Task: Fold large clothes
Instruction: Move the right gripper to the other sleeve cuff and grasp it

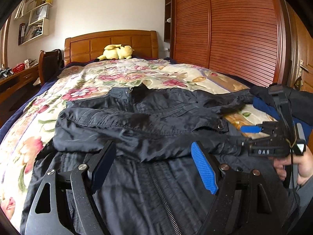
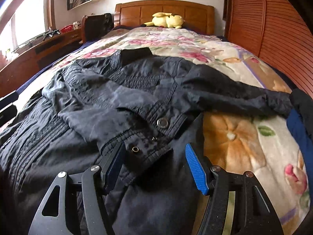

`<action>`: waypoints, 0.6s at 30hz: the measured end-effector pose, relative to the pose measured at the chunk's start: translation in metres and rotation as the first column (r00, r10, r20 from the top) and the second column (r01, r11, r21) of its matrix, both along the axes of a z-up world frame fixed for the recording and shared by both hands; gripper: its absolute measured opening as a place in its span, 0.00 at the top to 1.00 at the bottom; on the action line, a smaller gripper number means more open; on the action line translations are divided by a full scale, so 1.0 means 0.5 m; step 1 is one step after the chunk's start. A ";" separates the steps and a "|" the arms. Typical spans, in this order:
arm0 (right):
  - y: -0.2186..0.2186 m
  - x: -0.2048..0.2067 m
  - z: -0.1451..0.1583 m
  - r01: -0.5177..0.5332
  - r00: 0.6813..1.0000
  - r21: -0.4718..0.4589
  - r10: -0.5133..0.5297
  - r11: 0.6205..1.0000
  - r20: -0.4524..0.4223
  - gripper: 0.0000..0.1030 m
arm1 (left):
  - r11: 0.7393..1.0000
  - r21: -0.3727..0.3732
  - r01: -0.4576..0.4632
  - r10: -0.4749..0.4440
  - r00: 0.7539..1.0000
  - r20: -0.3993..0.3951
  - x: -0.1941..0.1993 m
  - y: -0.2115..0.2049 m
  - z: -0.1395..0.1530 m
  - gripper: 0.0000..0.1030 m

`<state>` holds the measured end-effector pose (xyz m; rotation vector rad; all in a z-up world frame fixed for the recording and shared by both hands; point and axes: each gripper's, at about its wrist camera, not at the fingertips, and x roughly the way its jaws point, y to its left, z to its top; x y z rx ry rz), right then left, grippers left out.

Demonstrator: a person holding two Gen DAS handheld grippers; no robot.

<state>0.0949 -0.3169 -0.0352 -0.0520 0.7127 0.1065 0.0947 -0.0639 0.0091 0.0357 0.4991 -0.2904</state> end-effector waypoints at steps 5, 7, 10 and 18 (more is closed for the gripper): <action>-0.013 -0.008 0.007 -0.001 1.000 0.015 0.001 1.000 -0.001 0.36 | 1.000 0.004 0.005 -0.005 1.000 0.004 0.015 -0.019 0.003 0.22; -0.022 -0.013 0.015 0.004 1.000 0.023 -0.004 1.000 0.015 0.36 | 1.000 0.007 0.010 -0.010 1.000 0.006 0.025 -0.028 0.004 0.22; -0.051 -0.012 0.036 0.026 0.999 0.012 -0.027 1.000 0.047 0.36 | 1.000 0.017 0.016 -0.016 1.000 0.005 0.041 -0.042 0.000 0.22; -0.171 0.069 0.071 0.123 0.992 -0.109 -0.120 0.986 0.035 0.36 | 0.998 0.063 0.014 -0.014 1.000 -0.003 0.077 -0.069 -0.021 0.22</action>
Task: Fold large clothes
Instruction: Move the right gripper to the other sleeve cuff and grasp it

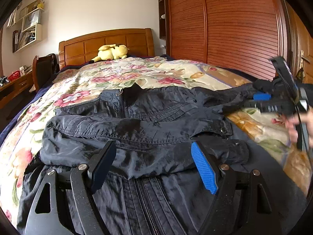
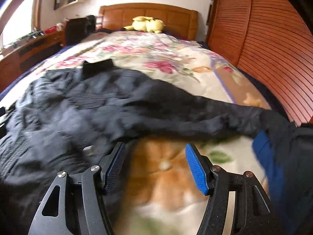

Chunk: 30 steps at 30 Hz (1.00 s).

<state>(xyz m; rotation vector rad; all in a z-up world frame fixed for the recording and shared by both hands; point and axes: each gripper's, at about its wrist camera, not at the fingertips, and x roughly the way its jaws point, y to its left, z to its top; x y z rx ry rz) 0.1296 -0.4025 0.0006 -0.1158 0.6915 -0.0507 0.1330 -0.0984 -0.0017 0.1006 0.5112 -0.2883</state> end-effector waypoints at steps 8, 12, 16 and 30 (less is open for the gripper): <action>-0.107 0.131 -0.037 0.139 0.988 0.043 -0.136 0.989 -0.072 0.36 | 1.000 0.004 0.009 -0.009 1.000 -0.029 0.010 -0.007 -0.024 0.22; -0.124 0.180 -0.060 0.197 0.977 0.038 -0.192 0.980 -0.093 0.36 | 1.000 -0.012 0.009 -0.009 0.999 -0.031 0.008 -0.003 -0.028 0.22; -0.125 0.218 -0.080 0.246 0.962 0.011 -0.243 0.969 -0.121 0.36 | 1.000 -0.024 0.007 -0.008 0.999 -0.033 0.006 0.002 -0.031 0.22; -0.167 0.278 -0.134 0.354 0.917 -0.023 -0.352 0.935 -0.186 0.48 | 0.999 -0.042 0.002 -0.004 0.999 -0.033 0.006 0.012 -0.033 0.22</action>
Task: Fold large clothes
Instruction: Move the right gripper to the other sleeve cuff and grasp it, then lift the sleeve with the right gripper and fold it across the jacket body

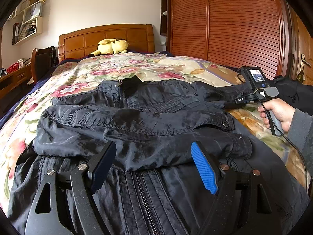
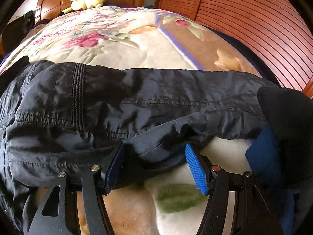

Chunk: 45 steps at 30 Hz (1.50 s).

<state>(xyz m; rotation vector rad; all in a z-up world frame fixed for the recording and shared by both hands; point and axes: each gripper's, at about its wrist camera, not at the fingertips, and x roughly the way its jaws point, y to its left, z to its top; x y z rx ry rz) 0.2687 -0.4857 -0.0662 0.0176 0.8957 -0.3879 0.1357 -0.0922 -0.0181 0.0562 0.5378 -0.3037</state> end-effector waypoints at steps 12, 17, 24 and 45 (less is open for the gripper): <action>0.101 -0.020 0.113 -0.116 0.972 -0.227 0.158 0.967 0.175 0.95 | 1.000 -0.023 -0.006 0.006 1.000 -0.006 -0.002 0.011 0.000 0.22; 0.157 -0.062 0.171 -0.190 0.932 -0.234 0.250 0.953 0.264 0.96 | 1.000 -0.023 -0.007 0.007 1.000 -0.004 -0.002 0.011 0.001 0.22; 0.274 -0.125 0.189 -0.351 0.862 -0.227 0.408 0.909 0.300 0.96 | 1.000 -0.029 -0.012 0.012 1.000 -0.001 -0.004 0.015 0.002 0.22; 0.304 -0.208 0.190 -0.467 0.859 -0.105 0.479 0.878 0.182 0.53 | 0.999 -0.033 -0.018 0.018 1.000 -0.002 -0.010 0.017 0.004 0.22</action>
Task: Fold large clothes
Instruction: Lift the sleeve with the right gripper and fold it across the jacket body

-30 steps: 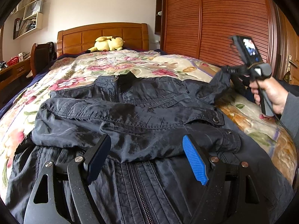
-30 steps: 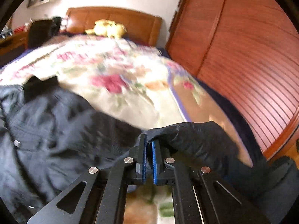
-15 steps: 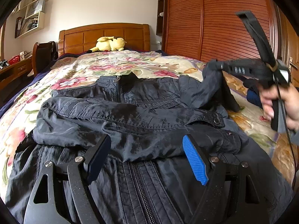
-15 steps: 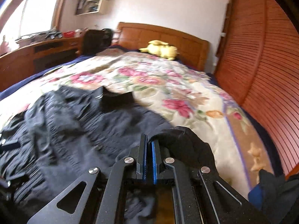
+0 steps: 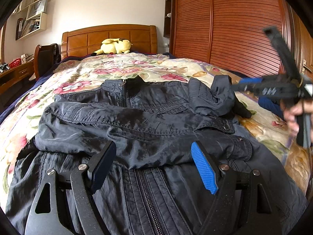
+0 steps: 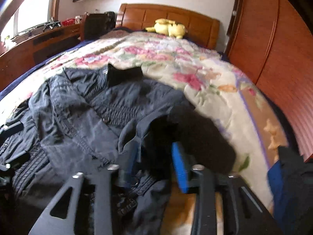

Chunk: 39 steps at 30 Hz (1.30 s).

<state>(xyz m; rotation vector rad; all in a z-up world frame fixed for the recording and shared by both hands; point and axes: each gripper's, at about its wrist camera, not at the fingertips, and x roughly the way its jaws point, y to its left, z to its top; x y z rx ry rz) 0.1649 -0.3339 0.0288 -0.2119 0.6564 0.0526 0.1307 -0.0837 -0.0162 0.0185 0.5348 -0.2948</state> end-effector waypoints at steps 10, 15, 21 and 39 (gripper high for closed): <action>-0.104 0.021 -0.011 0.210 0.977 0.021 -0.211 0.977 0.039 0.34 | 1.000 0.000 0.001 -0.001 1.000 0.001 0.000 0.000 0.000 0.22; -0.159 0.082 -0.092 0.300 0.952 0.051 -0.296 0.952 -0.071 0.34 | 1.000 0.001 0.001 -0.001 1.000 0.001 0.000 0.000 0.000 0.22; -0.187 0.137 -0.141 0.343 0.931 0.053 -0.331 0.938 -0.156 0.34 | 1.000 0.001 0.002 -0.002 1.000 -0.001 -0.001 0.000 0.000 0.22; -0.169 0.116 -0.149 0.249 0.957 -0.009 -0.248 0.968 -0.151 0.78 | 1.000 -0.030 0.009 -0.009 1.000 -0.003 -0.017 0.021 0.007 0.22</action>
